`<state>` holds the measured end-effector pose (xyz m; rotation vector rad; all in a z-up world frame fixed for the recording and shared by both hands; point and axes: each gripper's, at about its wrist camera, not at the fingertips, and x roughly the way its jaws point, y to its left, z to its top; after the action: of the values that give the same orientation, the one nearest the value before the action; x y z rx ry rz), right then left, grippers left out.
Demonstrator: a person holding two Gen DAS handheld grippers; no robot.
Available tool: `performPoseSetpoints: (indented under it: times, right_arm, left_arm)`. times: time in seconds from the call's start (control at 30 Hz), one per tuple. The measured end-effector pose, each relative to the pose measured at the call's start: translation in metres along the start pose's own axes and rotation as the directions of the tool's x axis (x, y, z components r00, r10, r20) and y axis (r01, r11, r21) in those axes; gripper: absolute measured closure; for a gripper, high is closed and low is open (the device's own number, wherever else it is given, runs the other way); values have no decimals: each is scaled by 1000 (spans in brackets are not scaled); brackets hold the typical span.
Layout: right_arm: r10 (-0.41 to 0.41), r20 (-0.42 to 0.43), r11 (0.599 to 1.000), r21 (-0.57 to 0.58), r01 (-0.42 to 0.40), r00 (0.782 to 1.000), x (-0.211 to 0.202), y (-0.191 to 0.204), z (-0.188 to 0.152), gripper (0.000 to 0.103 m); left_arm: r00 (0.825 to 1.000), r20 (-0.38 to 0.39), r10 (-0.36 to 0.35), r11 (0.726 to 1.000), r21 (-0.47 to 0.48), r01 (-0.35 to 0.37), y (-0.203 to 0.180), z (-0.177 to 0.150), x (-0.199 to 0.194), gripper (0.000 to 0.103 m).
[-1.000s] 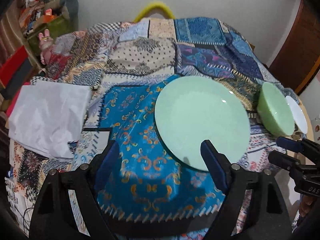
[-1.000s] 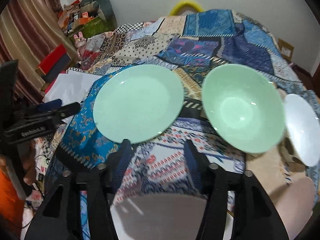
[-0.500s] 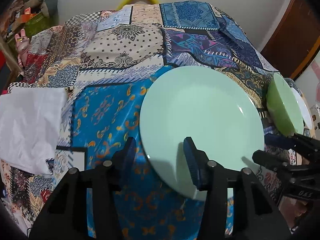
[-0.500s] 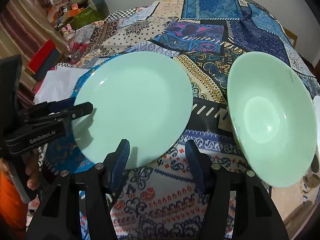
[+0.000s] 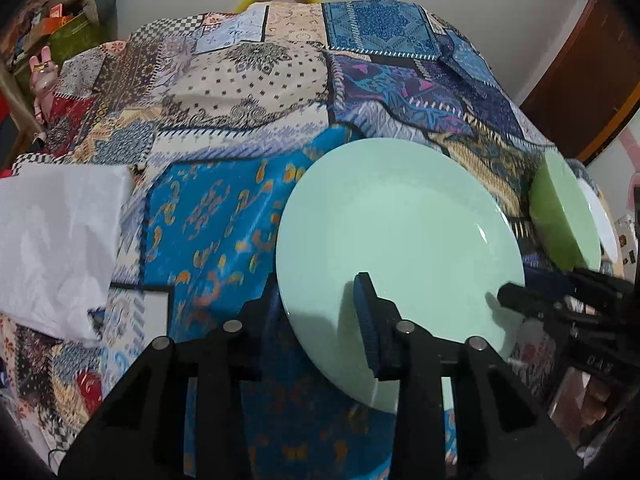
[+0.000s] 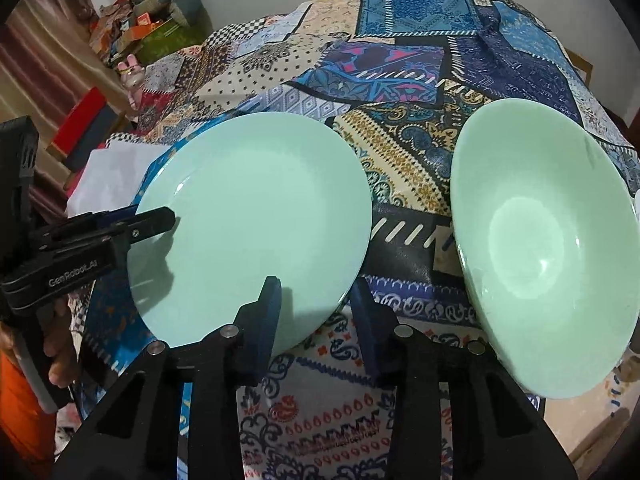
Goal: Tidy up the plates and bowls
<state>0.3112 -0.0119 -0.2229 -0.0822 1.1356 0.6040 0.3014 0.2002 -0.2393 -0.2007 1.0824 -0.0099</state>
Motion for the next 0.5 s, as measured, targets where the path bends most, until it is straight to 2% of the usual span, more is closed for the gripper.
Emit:
performPoseSetpoints:
  times: [0.1,0.43,0.5]
  right_arm:
    - [17,-17,999,-28,-18,1000,-2,7,-7,71]
    - [66,-86,988,-137,-78,994,-9,36,-36,72]
    - [66,-96,984,-157,-80,993,-10,36,-39,75]
  left_arm:
    - [1000,-10,23,1000,8,-23,0,-22,-13,68]
    - [999,-45,18,998,-51,-20,9,-90,-55,68]
    - [999,-54,7,998,-56,-10,9,-95,-58,68]
